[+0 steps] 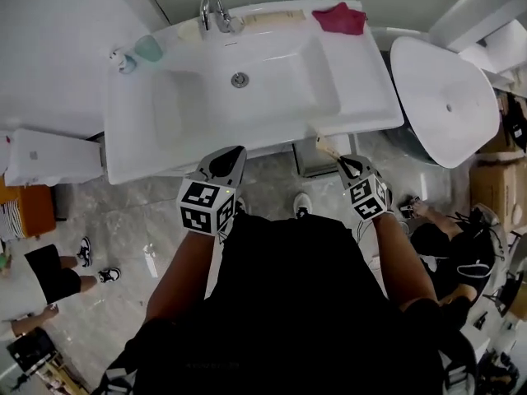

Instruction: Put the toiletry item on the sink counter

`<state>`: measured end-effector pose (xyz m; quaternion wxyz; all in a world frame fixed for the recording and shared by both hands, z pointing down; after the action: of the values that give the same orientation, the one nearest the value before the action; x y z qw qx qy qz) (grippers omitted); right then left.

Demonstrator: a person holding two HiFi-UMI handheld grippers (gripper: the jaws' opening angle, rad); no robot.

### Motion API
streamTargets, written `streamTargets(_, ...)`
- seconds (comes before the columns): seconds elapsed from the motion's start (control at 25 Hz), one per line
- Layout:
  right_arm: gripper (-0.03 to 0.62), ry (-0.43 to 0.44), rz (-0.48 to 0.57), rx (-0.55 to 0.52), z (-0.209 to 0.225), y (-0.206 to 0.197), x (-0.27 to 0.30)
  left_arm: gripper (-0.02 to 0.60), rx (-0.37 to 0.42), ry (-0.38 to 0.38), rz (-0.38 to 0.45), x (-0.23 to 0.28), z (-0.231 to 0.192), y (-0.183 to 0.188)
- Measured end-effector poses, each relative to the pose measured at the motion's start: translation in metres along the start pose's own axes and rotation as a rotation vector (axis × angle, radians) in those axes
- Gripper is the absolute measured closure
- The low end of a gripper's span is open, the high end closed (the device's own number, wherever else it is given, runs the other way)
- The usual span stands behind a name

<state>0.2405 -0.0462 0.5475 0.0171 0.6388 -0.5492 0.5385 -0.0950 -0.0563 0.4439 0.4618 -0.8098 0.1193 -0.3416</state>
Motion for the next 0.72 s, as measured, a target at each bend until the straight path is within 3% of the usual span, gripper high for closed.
streamTargets(0.32,0.574,0.15,0.026,-0.385,-0.005,-0.045,0.041,0.577,-0.067,0.143,0.032,0.009,0.043,-0.019)
streamTargets(0.72,0.574,0.176,-0.017,-0.707,-0.028,-0.087,0.126,0.577,-0.149,0.233,0.012,0.004,0.081,-0.053)
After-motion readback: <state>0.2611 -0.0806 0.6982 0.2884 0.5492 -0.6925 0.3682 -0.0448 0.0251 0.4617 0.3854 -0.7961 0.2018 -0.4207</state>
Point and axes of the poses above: the fingertips, and each gripper's own axes: x forward along the fingers, z to its right, y out of its top, the point moved 10 cm from there along -x, backward along the fingers, and after that the axes turned 14 degrees about -y, right-handed, at the moved point
